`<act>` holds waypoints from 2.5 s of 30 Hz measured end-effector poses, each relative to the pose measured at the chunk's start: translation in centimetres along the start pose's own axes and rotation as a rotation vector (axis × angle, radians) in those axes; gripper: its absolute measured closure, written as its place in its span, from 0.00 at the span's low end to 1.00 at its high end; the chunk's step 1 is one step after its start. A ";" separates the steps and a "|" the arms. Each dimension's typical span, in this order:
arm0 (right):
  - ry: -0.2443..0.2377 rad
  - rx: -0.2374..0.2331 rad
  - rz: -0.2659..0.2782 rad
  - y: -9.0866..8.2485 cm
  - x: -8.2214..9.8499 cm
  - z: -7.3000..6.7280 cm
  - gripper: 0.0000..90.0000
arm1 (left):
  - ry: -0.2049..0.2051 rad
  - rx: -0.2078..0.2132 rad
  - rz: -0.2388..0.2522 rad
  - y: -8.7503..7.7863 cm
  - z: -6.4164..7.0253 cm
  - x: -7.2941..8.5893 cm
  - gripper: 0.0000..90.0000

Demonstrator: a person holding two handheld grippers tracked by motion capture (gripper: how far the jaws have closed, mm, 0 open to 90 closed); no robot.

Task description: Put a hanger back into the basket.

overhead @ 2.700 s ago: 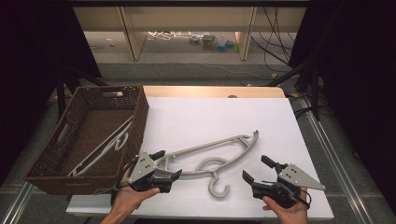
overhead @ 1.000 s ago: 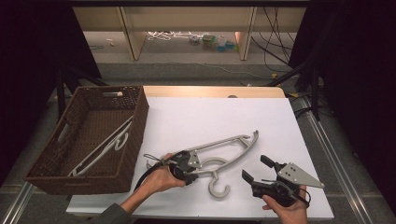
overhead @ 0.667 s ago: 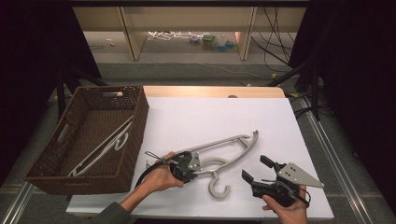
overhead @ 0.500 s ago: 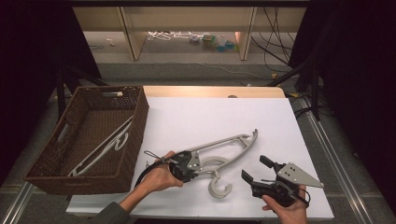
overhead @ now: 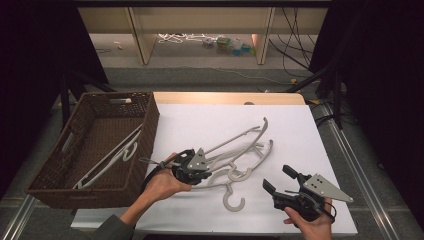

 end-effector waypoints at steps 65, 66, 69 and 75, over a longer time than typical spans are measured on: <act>0.016 -0.014 -0.026 0.8 0.8 0.0 0.19 | -0.295 -0.305 0.043 -22.1 -9.7 11.0 0.91; 0.015 -0.014 -0.024 0.8 0.8 0.0 0.19 | -0.313 -0.297 0.039 -22.1 -9.5 11.3 0.91; 0.013 -0.008 -0.043 0.8 1.0 0.1 0.19 | -0.298 -0.305 0.021 -22.2 -9.7 12.5 0.91; 0.011 0.003 -0.038 0.8 1.0 0.2 0.19 | -0.328 -0.310 0.007 -22.6 -9.7 15.0 0.91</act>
Point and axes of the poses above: each handheld gripper's, and its own axes: y roughly forward along the jaws, x roughly out of its underside, z roughly to its right, the point moved 10 cm from there along y, roughly forward along the jaws, and after that the axes turned 12 degrees about y, right-handed, at the moved point
